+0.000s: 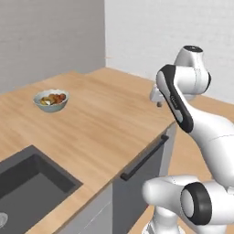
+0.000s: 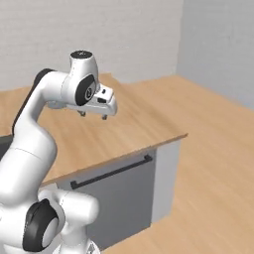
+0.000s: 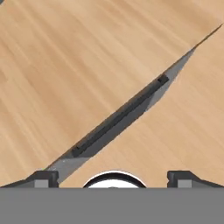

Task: Navigate to the sink.

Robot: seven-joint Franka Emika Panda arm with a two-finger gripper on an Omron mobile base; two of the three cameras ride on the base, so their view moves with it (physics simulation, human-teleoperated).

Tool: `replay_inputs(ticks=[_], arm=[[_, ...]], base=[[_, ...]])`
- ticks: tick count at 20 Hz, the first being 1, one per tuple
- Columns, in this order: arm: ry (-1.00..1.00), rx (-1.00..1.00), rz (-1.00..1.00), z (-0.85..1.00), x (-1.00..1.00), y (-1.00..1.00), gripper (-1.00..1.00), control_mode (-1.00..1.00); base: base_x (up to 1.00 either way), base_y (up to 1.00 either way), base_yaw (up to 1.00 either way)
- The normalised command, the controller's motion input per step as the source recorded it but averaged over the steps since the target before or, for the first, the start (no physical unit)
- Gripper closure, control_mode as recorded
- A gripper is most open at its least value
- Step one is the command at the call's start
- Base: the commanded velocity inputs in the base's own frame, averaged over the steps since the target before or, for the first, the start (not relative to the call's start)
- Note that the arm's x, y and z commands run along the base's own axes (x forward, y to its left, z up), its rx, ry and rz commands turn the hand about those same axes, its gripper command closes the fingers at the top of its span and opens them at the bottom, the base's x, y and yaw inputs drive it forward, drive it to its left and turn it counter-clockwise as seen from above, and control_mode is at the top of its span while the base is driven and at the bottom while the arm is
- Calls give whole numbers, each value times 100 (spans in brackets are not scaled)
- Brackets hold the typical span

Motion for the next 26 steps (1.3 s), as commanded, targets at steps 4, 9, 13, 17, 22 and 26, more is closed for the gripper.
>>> replay_inputs(ticks=[4, 9, 13, 17, 22, 26], arm=[[0, 0, 0, 0, 0, 0, -100, 100], [0, 0, 0, 0, 0, 0, -100, 100], [0, 0, 0, 0, 0, 0, -100, 100], [0, 0, 0, 0, 0, 0, -100, 100], [0, 0, 0, 0, 0, 0, -100, 100], [0, 0, 0, 0, 0, 0, -100, 100]], base=[[-23, 0, 99], [16, 38, 83], [48, 82, 58], [91, 38, 41], [100, 4, 22], [100, 0, 18]])
